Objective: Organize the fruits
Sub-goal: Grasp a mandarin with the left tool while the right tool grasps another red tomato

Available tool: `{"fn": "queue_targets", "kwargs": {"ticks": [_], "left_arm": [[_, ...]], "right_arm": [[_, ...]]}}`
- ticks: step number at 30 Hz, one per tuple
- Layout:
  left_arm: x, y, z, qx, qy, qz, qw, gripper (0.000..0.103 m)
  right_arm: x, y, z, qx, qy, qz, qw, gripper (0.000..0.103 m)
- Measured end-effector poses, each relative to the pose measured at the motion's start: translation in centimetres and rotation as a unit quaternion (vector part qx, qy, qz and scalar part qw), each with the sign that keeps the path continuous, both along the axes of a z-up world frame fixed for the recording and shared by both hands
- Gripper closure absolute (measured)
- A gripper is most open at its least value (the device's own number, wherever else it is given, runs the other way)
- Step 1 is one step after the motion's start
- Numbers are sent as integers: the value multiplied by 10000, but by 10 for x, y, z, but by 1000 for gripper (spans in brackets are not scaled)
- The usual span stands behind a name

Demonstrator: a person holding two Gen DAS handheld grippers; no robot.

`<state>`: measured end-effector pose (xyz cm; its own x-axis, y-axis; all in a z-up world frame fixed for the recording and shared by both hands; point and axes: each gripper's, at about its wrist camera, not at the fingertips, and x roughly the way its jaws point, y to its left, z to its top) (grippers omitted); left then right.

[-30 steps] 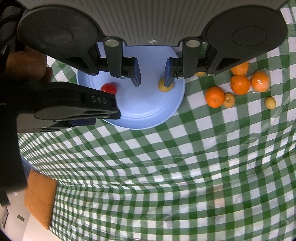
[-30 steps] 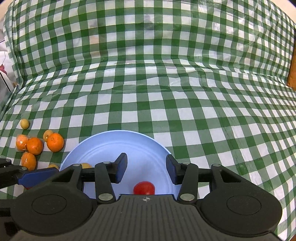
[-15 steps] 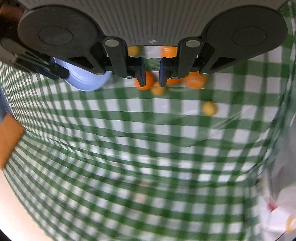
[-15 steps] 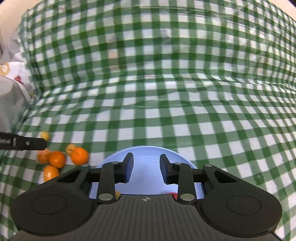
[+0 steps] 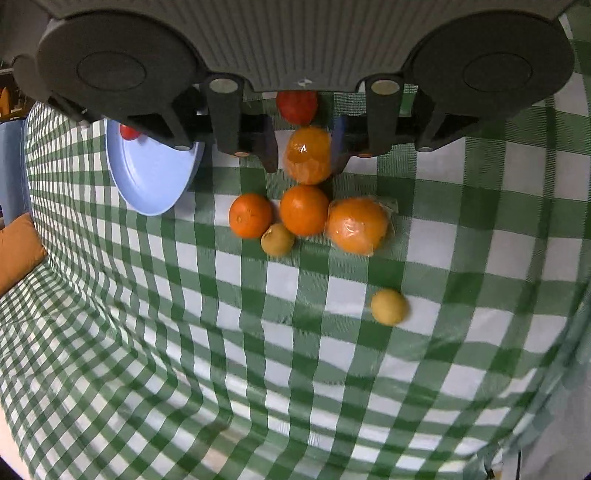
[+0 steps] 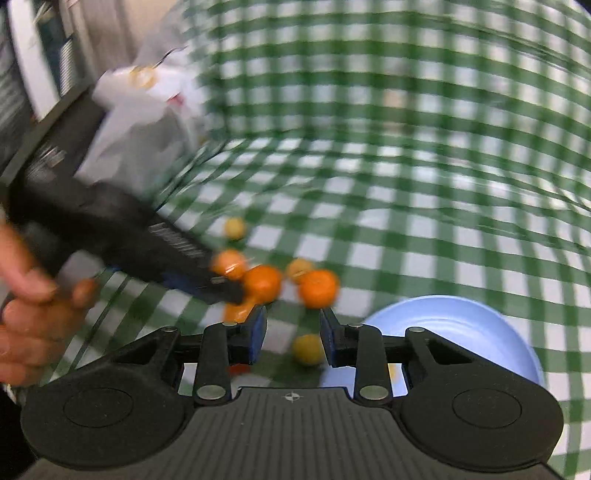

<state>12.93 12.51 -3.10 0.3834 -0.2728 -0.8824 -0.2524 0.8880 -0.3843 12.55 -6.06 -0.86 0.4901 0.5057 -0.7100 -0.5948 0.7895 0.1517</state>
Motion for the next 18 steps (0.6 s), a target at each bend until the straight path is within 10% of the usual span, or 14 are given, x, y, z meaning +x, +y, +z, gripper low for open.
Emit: {"fn": "queue_targets", "kwargs": {"ticks": [18], "left_arm": [[10,-5,-7,229,44,-181,9996,67]], "right_arm": [[-14,60,-32,-844,655,571,9926,66]]}}
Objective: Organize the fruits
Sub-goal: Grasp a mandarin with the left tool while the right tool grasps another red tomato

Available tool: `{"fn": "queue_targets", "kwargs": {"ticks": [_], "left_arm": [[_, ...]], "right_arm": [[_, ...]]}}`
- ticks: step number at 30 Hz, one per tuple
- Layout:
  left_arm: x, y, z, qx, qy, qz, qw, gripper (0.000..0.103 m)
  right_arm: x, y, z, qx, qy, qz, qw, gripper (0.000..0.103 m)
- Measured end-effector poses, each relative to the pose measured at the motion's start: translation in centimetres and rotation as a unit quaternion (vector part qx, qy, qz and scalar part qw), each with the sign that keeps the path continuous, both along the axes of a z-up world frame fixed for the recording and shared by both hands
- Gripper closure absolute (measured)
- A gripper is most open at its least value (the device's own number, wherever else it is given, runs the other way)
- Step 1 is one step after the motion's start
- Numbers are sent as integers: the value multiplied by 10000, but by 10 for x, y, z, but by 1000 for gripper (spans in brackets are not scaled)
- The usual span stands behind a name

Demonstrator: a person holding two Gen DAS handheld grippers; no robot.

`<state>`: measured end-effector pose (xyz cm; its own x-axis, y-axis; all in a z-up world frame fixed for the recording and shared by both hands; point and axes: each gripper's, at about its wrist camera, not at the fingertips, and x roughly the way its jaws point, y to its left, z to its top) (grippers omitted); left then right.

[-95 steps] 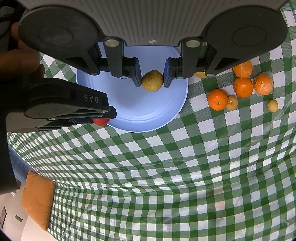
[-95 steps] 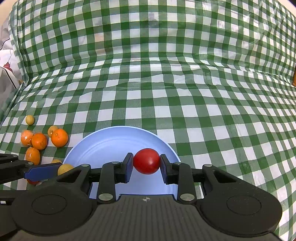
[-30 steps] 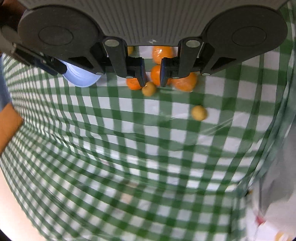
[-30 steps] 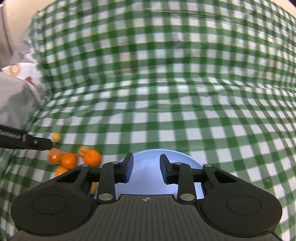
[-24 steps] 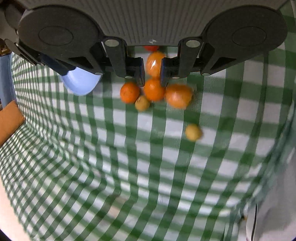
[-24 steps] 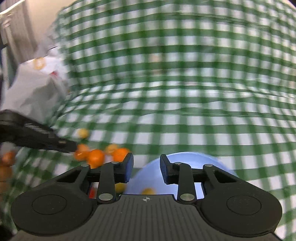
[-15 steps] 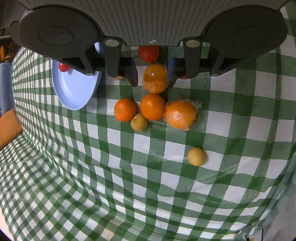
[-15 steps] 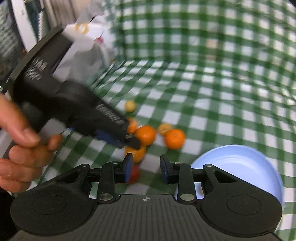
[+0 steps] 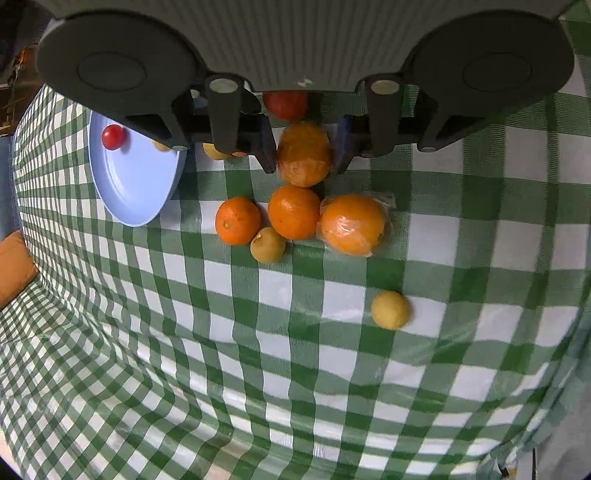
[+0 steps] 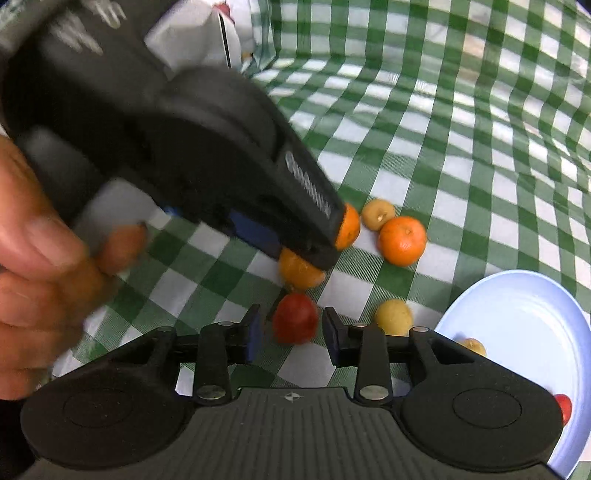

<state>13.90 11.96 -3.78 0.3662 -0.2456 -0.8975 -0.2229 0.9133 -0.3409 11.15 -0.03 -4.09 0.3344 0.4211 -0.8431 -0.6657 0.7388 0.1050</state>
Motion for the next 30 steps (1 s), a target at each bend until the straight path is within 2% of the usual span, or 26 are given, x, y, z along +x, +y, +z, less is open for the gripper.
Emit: {"fn": "queue_targets", "kwargs": {"ticks": [3,5,11,17,24,30], "left_arm": [[-6,2,11,204,-138,-93,9997,67],[-10,2,16,410,-198,-252,9986,67],[-12,2,8,909,-48,-477,9947,67],[-10,-2,2,1031,42,-536,9932,67],[-9,-12,-2,1142,75,-584,9917,66],[-6,-17,6,1163,-133,-532,9917,67]], "right_arm": [[-1,5,-4,-126,16,52,9999,67],[-4,7,-4,-153,0,88,9998,74],[1,12,2,-66,-157,-71,9998,74],[8,13,-8,-317,-99,-150,9993,74],[10,16,-11,-297,-74,-179,9994,73],[17,9,-3,-72,-215,-389,9990,74]]}}
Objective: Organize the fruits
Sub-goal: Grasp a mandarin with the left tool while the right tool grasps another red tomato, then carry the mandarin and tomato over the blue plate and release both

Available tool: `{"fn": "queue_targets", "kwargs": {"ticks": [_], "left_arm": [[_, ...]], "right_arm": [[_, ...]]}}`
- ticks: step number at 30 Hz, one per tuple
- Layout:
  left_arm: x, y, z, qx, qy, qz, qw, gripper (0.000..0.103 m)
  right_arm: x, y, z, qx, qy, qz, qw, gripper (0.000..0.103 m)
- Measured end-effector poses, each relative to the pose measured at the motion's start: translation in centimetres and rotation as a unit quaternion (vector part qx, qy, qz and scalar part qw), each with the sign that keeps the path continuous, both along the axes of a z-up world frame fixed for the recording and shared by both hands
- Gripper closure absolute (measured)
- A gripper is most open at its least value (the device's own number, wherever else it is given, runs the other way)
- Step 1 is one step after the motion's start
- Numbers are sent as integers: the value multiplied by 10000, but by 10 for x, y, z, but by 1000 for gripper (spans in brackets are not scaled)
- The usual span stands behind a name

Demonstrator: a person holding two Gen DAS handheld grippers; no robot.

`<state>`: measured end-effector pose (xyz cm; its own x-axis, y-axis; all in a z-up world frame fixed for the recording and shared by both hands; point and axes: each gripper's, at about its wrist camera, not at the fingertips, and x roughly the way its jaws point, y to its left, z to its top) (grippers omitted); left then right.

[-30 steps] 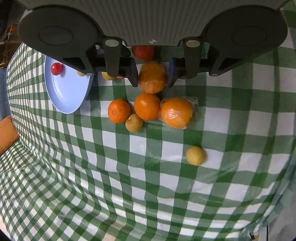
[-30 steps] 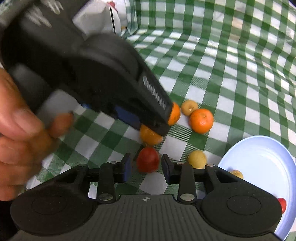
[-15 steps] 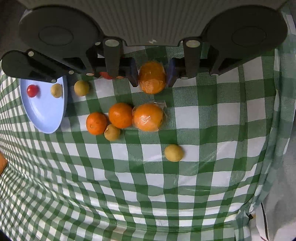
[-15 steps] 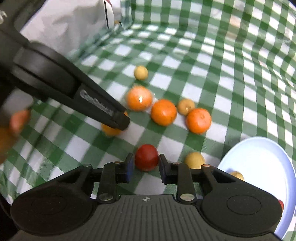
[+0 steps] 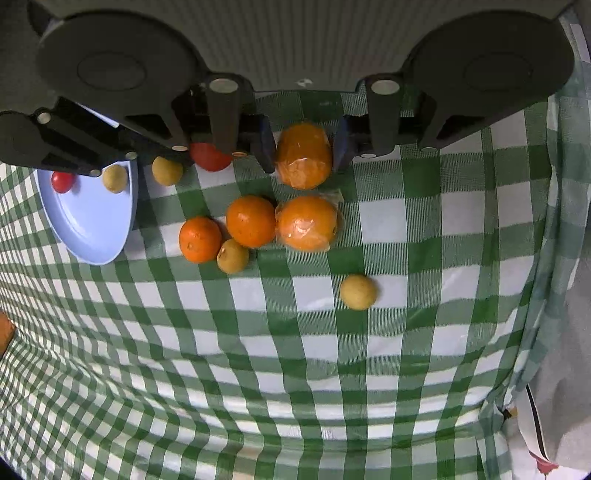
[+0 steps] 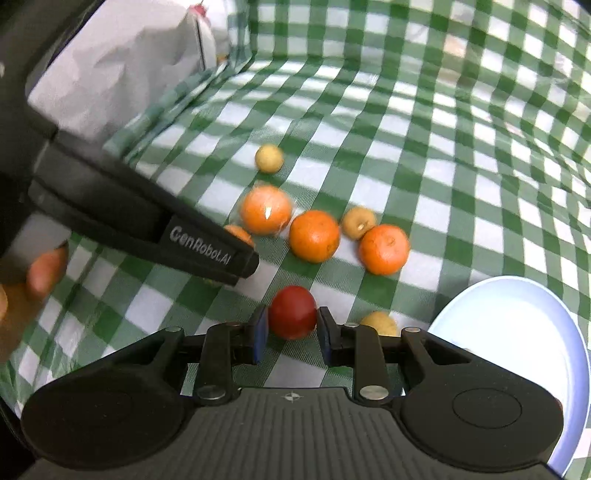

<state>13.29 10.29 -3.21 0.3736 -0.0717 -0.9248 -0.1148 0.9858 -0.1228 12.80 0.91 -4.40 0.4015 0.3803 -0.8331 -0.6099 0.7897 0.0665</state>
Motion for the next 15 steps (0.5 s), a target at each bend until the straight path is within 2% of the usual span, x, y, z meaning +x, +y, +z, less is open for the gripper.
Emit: {"fn": "queue_targets", "kwargs": {"ticks": [3,15], "left_arm": [[-1,-2,4,147,-94,-5,9998,67],[2,-13,21,200,-540,44,9983,67]], "right_arm": [[2,-8,8,149,-149,-139,9997,74],[14,-45,31,506,-648,-891,9926,74]]}}
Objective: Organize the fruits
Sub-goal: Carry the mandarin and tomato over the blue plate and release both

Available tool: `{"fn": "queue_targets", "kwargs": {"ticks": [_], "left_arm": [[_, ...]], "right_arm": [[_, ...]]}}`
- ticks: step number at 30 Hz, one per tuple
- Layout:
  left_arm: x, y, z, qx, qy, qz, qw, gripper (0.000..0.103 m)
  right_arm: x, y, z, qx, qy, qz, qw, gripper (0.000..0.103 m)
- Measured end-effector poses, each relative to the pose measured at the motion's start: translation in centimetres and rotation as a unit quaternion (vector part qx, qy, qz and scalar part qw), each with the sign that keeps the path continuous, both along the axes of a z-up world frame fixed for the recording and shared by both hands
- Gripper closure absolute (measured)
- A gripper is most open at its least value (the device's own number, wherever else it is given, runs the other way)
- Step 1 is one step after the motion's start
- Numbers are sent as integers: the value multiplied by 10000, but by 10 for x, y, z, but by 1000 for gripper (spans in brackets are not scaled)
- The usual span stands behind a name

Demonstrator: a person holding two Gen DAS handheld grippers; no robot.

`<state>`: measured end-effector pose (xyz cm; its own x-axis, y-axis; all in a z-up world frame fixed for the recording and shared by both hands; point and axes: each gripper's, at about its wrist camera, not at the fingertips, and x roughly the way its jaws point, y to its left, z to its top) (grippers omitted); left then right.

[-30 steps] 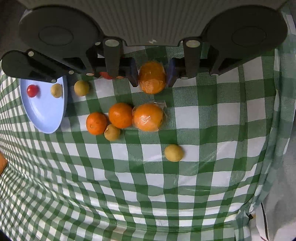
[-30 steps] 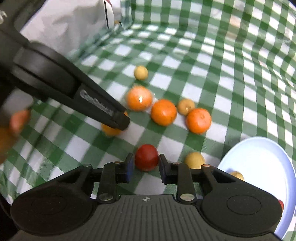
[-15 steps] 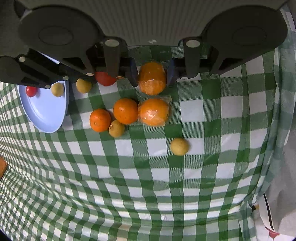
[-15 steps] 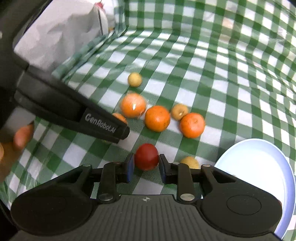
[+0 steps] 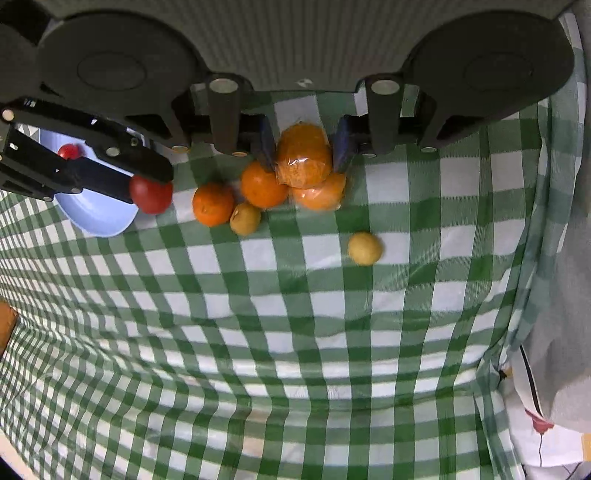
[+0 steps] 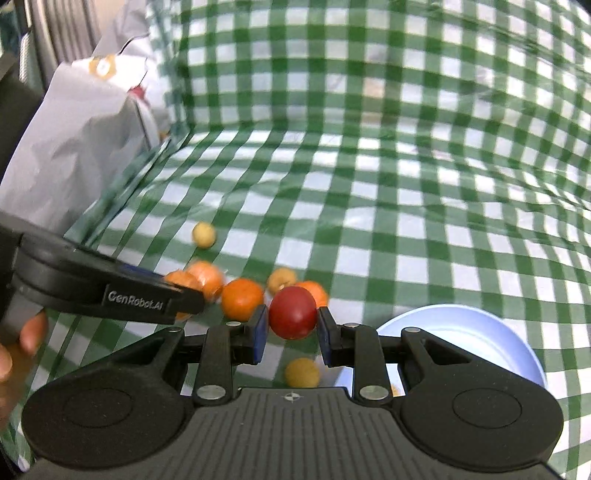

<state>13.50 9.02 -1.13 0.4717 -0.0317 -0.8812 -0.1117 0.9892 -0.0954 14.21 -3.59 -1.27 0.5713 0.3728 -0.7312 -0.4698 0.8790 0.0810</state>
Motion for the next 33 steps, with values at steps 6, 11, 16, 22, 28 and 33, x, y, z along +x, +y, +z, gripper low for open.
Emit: {"fn": "queue_targets", "kwargs": {"ticks": [6,11,16,22,28,33], "left_arm": [[-1,-8,8,24,-254,10,9997,67],[-1,-14,11,56,-359,-4,9993,67],[0,-18,13,72,-394,-27,9992,67],[4,-26,11,72,-411,-41,9991,67],[8,-28,9,60,-433,-70,9990,67],[10,-29,9,43,-454,-89,9989,67]], "right_arm": [[3,-12,5,93,-148,-199,9996,73],[4,-19,4,119,-198,-307,9993,74],[3,-23,1,130,-215,-367,9990,73],[4,-27,-1,139,-221,-409,9988,73],[5,-30,-1,147,-231,-427,9987,73],[5,-31,-1,150,-232,-445,9986,73]]}}
